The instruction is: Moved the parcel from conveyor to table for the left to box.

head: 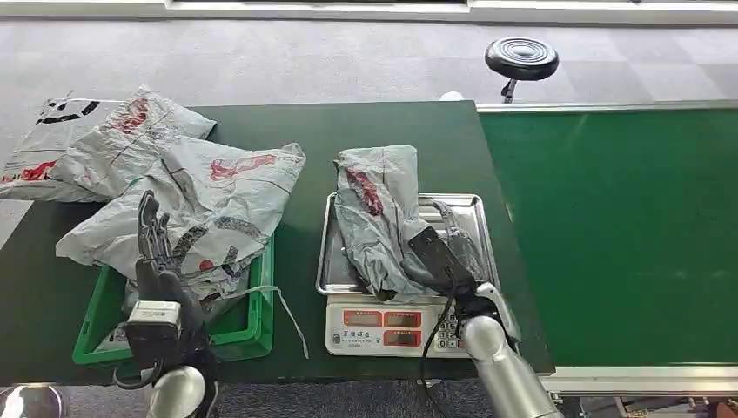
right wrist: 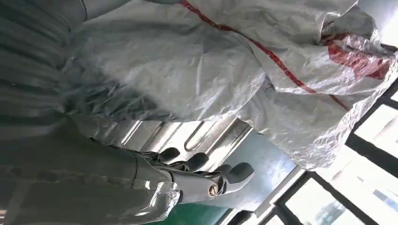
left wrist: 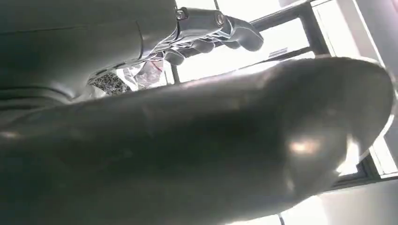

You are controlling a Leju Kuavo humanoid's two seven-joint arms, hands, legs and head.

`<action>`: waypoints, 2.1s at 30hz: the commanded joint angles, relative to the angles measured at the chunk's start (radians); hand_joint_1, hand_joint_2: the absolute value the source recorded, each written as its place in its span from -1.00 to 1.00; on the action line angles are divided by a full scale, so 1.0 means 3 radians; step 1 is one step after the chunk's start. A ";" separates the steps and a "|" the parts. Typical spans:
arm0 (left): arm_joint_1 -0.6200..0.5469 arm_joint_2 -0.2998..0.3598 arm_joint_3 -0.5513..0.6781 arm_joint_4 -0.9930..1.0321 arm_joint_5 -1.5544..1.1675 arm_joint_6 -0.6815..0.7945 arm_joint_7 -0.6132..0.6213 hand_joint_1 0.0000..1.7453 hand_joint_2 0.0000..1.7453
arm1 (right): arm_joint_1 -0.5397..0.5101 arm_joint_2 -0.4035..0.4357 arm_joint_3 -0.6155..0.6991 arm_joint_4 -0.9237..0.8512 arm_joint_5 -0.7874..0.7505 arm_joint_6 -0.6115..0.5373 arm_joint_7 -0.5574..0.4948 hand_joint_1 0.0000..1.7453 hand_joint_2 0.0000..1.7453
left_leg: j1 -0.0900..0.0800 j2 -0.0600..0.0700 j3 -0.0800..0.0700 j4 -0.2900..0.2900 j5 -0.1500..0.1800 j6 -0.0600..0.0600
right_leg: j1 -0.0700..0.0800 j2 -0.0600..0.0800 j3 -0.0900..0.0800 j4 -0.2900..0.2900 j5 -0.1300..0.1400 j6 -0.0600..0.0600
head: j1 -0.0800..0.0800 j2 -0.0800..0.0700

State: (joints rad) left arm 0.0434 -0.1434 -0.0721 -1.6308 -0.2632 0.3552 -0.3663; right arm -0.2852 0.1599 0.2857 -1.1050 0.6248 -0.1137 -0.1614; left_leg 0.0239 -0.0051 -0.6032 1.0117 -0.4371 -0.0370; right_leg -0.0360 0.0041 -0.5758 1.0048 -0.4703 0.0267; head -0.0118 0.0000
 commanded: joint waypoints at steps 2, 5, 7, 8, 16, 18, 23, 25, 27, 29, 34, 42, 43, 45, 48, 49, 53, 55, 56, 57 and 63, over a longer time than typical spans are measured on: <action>0.0021 0.0035 -0.0059 0.0003 -0.0260 0.0092 -0.0007 -1.00 -1.00 | 0.0415 -0.0279 0.0119 -0.0924 0.0010 -0.0012 0.0040 -1.00 -1.00 | 0.0000 -0.0007 0.0005 -0.0004 -0.0002 0.0010 | 0.0003 -0.0010 0.0009 -0.0007 -0.0003 -0.0010 | 0.0000 0.0000; 0.0004 0.0080 -0.0188 -0.0033 -0.0449 -0.0066 -0.0070 -1.00 -1.00 | 0.0622 -0.0217 -0.0010 -0.1384 -0.0181 -0.0327 -0.0495 -1.00 1.00 | -0.0001 -0.0007 0.0003 -0.0004 -0.0001 0.0009 | 0.0001 -0.0010 0.0007 -0.0005 -0.0003 -0.0009 | 0.0000 0.0000; -0.0073 0.0067 -0.0313 -0.0080 -0.0883 -0.0046 -0.0072 -1.00 -1.00 | 0.0859 -0.0065 -0.0170 -0.1953 0.0103 -0.1498 -0.1148 -1.00 1.00 | -0.0001 -0.0012 -0.0001 -0.0001 -0.0002 0.0009 | 0.0002 -0.0016 0.0004 -0.0002 -0.0005 -0.0010 | 0.0000 0.0000; -0.0177 0.0083 -0.0420 -0.0070 -0.1106 -0.0083 0.0031 -1.00 1.00 | 0.1030 0.0012 -0.0211 -0.2391 0.0188 -0.1948 -0.1491 -1.00 1.00 | 0.0000 -0.0015 -0.0009 0.0003 -0.0001 0.0006 | 0.0002 -0.0018 -0.0003 0.0002 -0.0006 -0.0008 | 0.0000 0.0000; -0.0797 0.0257 -0.0823 0.0376 -0.1762 -0.0176 0.0298 -1.00 1.00 | 0.0941 0.0631 -0.0410 -0.4542 0.1032 -0.1948 -0.1789 -1.00 1.00 | -0.0007 -0.0011 -0.0020 0.0010 -0.0001 0.0006 | -0.0004 -0.0018 -0.0021 0.0013 -0.0007 -0.0012 | -0.0001 0.0000; -0.0797 0.0257 -0.0823 0.0376 -0.1762 -0.0176 0.0298 -1.00 1.00 | 0.0941 0.0631 -0.0410 -0.4542 0.1032 -0.1948 -0.1789 -1.00 1.00 | -0.0001 -0.0012 -0.0013 0.0003 0.0001 0.0003 | 0.0000 -0.0022 -0.0009 0.0002 -0.0004 -0.0006 | -0.0001 0.0000; -0.0870 0.0288 -0.0886 0.0457 -0.1815 -0.0201 0.0324 -1.00 1.00 | 0.0869 0.0631 -0.0483 -0.4611 0.0999 -0.1948 -0.1789 -1.00 1.00 | -0.0001 0.0002 -0.0005 0.0003 -0.0002 0.0005 | 0.0001 -0.0006 -0.0004 -0.0001 0.0001 -0.0006 | 0.0000 0.0000; -0.1084 0.0316 -0.1019 0.0716 -0.2017 -0.0433 0.0504 -1.00 1.00 | 0.0898 0.0631 -0.0482 -0.4561 0.0935 -0.1948 -0.1789 -1.00 1.00 | -0.0003 -0.0005 -0.0008 0.0001 0.0002 0.0007 | -0.0001 -0.0015 -0.0005 -0.0001 0.0003 -0.0007 | -0.0001 0.0000; -0.1284 0.0294 -0.1048 0.1034 -0.2031 -0.0615 0.0537 -1.00 1.00 | 0.0872 0.0601 -0.0543 -0.4402 0.0882 -0.1948 -0.1789 -1.00 1.00 | -0.0001 -0.0019 -0.0005 0.0001 0.0007 0.0008 | 0.0000 -0.0028 -0.0002 -0.0003 0.0002 -0.0008 | -0.0001 0.0000; -0.1537 0.0251 -0.1212 0.1519 -0.2079 -0.0730 0.0590 -1.00 1.00 | 0.0862 0.0602 -0.0592 -0.4256 0.0806 -0.1948 -0.1789 -1.00 1.00 | -0.0001 -0.0016 -0.0003 -0.0003 0.0011 0.0011 | 0.0001 -0.0028 0.0001 -0.0008 0.0006 -0.0009 | -0.0001 0.0000; -0.1873 0.0134 -0.1415 0.2384 -0.2262 -0.0836 0.0612 -1.00 1.00 | 0.0874 0.0567 -0.0611 -0.4020 0.0574 -0.1948 -0.1789 -1.00 1.00 | -0.0001 -0.0007 0.0002 -0.0003 0.0014 0.0016 | 0.0001 -0.0017 0.0008 -0.0010 0.0016 -0.0006 | -0.0001 0.0000; -0.2429 -0.0123 -0.1699 0.3773 -0.2462 -0.0980 0.0598 -1.00 1.00 | 0.0842 0.0583 -0.0530 -0.3635 0.0427 -0.1948 -0.1789 -1.00 1.00 | -0.0001 -0.0008 0.0004 -0.0005 0.0016 0.0015 | 0.0001 -0.0016 0.0010 -0.0011 0.0018 -0.0005 | -0.0001 0.0000; -0.2487 -0.0151 -0.1718 0.3910 -0.2475 -0.1008 0.0600 -1.00 1.00 | 0.0858 0.0605 -0.0504 -0.3586 0.0407 -0.1948 -0.1789 -1.00 1.00 | -0.0001 -0.0005 0.0002 0.0000 0.0013 0.0013 | 0.0000 -0.0011 0.0008 -0.0007 0.0016 -0.0002 | -0.0001 0.0000; -0.2601 -0.0234 -0.1795 0.4170 -0.2553 -0.1093 0.0655 -1.00 1.00 | 0.0887 0.0629 -0.0439 -0.3530 0.0430 -0.1948 -0.1789 -1.00 1.00 | -0.0002 0.0000 0.0002 0.0002 0.0011 0.0013 | -0.0001 -0.0006 0.0005 -0.0004 0.0016 -0.0001 | 0.0000 0.0000; -0.2665 -0.0318 -0.1744 0.4372 -0.2529 -0.1062 0.0719 -1.00 1.00 | 0.0960 0.0622 -0.0390 -0.3475 0.0464 -0.1948 -0.1789 -1.00 1.00 | -0.0001 -0.0002 0.0001 -0.0001 0.0012 0.0014 | 0.0001 -0.0009 0.0005 -0.0007 0.0017 -0.0005 | -0.0001 0.0000; -0.2669 -0.0323 -0.1731 0.4389 -0.2518 -0.1064 0.0729 -1.00 1.00 | 0.0968 0.0619 -0.0373 -0.3460 0.0457 -0.1948 -0.1789 -1.00 1.00 | -0.0001 -0.0001 0.0000 0.0001 0.0011 0.0013 | 0.0000 -0.0007 0.0005 -0.0005 0.0016 -0.0002 | -0.0001 0.0000; -0.2631 -0.0303 -0.1680 0.4475 -0.2488 -0.1124 0.0769 -1.00 1.00 | 0.1025 0.0599 -0.0339 -0.3411 0.0469 -0.1948 -0.1789 -1.00 1.00 | 0.0000 0.0007 0.0005 -0.0003 0.0010 0.0014 | 0.0003 0.0002 0.0009 -0.0010 0.0019 -0.0005 | -0.0001 0.0000; -0.2611 -0.0300 -0.1671 0.4499 -0.2491 -0.1151 0.0797 -1.00 1.00 | 0.1048 0.0594 -0.0344 -0.3388 0.0465 -0.1948 -0.1789 -1.00 1.00 | -0.0001 0.0004 0.0007 -0.0004 0.0010 0.0013 | 0.0001 -0.0001 0.0012 -0.0010 0.0018 -0.0003 | -0.0001 0.0000; -0.2611 -0.0300 -0.1671 0.4499 -0.2491 -0.1151 0.0797 -1.00 1.00 | 0.1048 0.0594 -0.0344 -0.3388 0.0465 -0.1948 -0.1789 -1.00 1.00 | -0.0001 0.0008 0.0010 -0.0011 0.0014 0.0016 | 0.0003 0.0001 0.0014 -0.0017 0.0022 -0.0008 | -0.0001 0.0000; -0.2615 -0.0303 -0.1658 0.4512 -0.2491 -0.1167 0.0824 -1.00 1.00 | 0.1057 0.0586 -0.0355 -0.3413 0.0455 -0.1948 -0.1789 -1.00 1.00 | -0.0001 0.0008 0.0010 -0.0005 0.0010 0.0014 | 0.0001 0.0001 0.0016 -0.0011 0.0019 -0.0003 | -0.0001 0.0000; -0.2681 -0.0286 -0.1610 0.4493 -0.2523 -0.1209 0.0840 1.00 1.00 | 0.1123 0.0525 -0.0361 -0.3156 0.0201 -0.1948 -0.1789 -1.00 1.00 | 0.0000 0.0006 0.0014 -0.0003 0.0011 0.0013 | 0.0002 -0.0001 0.0021 -0.0010 0.0019 -0.0001 | -0.0001 0.0000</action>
State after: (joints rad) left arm -0.7404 -0.2461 -0.5226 -0.3971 -1.0117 0.0206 -0.1236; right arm -0.0010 0.3136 0.1736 -2.1908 0.7476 -0.6962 -0.6989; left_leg 0.0232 -0.0048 -0.6008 1.0128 -0.4340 -0.0339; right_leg -0.0367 0.0029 -0.5711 1.0042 -0.4656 0.0287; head -0.0122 0.0000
